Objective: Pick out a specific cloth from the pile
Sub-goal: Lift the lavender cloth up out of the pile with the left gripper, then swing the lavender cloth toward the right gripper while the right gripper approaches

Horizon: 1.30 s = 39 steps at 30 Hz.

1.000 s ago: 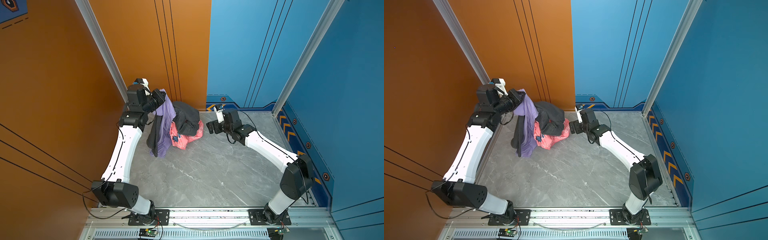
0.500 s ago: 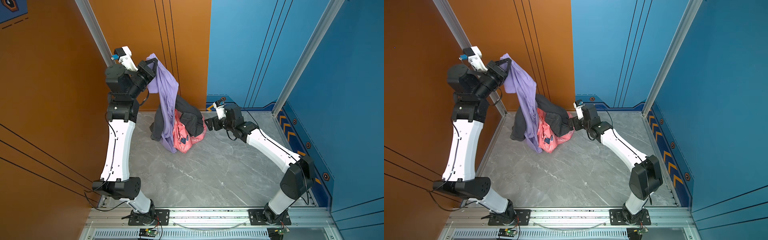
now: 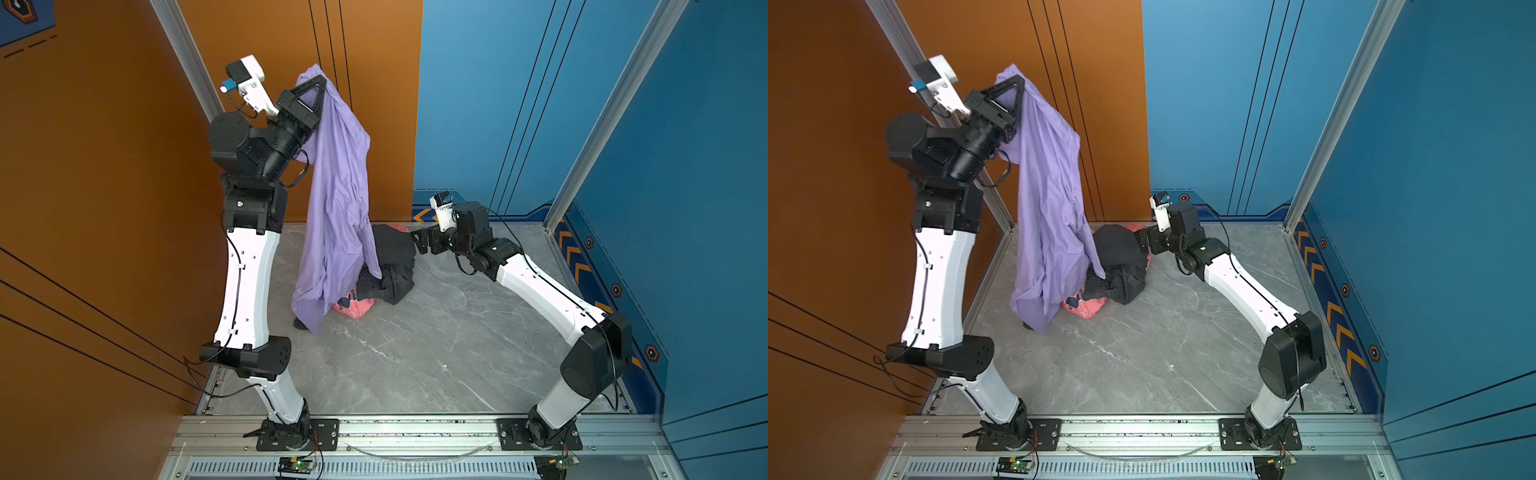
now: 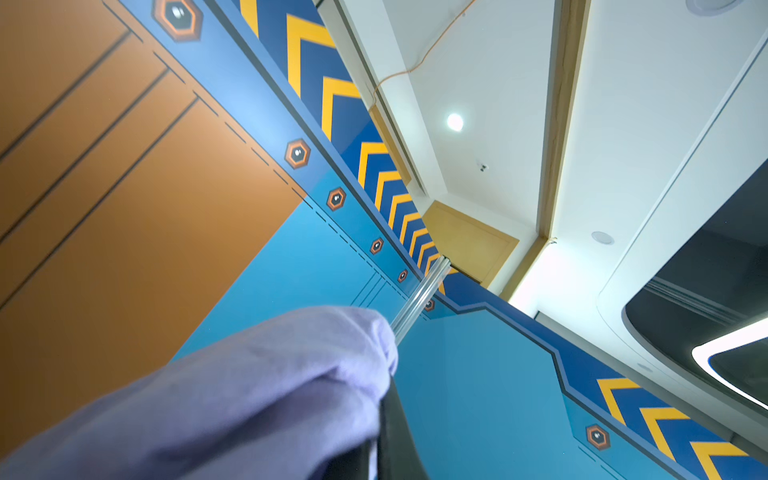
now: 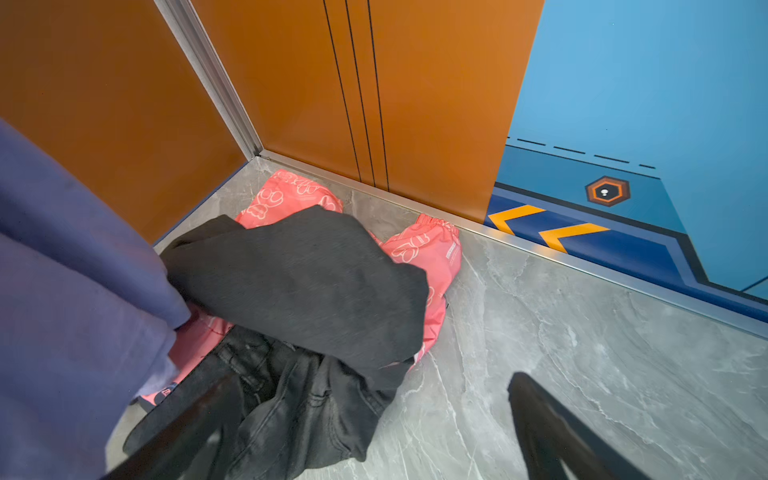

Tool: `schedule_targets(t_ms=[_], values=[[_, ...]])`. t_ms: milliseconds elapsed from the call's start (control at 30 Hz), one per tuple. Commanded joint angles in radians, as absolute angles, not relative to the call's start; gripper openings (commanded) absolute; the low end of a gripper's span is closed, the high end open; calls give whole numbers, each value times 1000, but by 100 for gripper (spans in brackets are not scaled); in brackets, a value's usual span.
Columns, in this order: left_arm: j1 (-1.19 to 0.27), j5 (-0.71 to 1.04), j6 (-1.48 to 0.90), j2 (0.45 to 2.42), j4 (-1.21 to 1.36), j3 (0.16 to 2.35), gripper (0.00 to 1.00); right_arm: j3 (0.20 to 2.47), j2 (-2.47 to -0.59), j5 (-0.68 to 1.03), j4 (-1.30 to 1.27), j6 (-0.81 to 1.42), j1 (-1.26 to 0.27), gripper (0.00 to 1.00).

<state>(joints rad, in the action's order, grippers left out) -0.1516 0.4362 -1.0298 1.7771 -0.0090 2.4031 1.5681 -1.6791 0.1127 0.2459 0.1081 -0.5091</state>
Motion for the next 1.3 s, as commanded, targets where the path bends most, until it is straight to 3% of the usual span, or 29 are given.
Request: schedule_targets(t_ms=[0, 67, 167, 367, 433, 467, 633, 833, 1000, 1267], values=[[-231, 556, -1042, 1842, 25, 2352, 0, 1581, -1639, 94, 251, 100, -475, 100], [-286, 602, -994, 1874, -38, 2332, 0, 1567, -1621, 71, 250, 104, -454, 100], [-362, 610, -786, 1929, -344, 2381, 6, 1532, -1584, 14, 250, 119, -420, 100], [-449, 426, -414, 1955, -779, 2427, 65, 1432, -1493, -109, 250, 168, -367, 100], [-455, 319, -344, 1927, -830, 2396, 94, 1403, -1472, -138, 247, 183, -358, 100], [-454, 263, -317, 1908, -843, 2375, 99, 1391, -1464, -142, 245, 191, -355, 100], [-430, 86, -266, 1804, -855, 2248, 98, 1388, -1481, -87, 226, 212, -360, 100], [-410, 107, -210, 1756, -922, 2165, 98, 1439, -1545, -32, 192, 224, -397, 100], [-328, 174, -348, 1682, -932, 2020, 100, 1491, -1607, 13, 196, 216, -450, 100], [-213, 208, -408, 1532, -930, 1736, 93, 1526, -1655, 35, 193, 219, -517, 100]])
